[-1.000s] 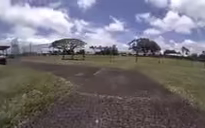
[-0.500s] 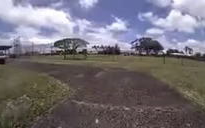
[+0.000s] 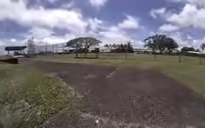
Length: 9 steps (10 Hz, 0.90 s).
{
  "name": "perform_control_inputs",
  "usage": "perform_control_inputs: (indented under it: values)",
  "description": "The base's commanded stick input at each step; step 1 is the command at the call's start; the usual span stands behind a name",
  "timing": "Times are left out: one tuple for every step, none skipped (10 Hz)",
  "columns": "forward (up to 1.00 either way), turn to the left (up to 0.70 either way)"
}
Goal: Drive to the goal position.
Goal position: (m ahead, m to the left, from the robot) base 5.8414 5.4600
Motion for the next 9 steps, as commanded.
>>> perform_control_inputs:
  values:
    - [0.70, 0.00]
    - [0.70, 0.01]
    - [0.70, 0.04]
    - [0.70, 0.29]
    - [0.70, 0.35]
    - [0.70, 0.10]
    - [0.70, 0.00]
    - [0.70, 0.00]
    - [0.70, 0.00]
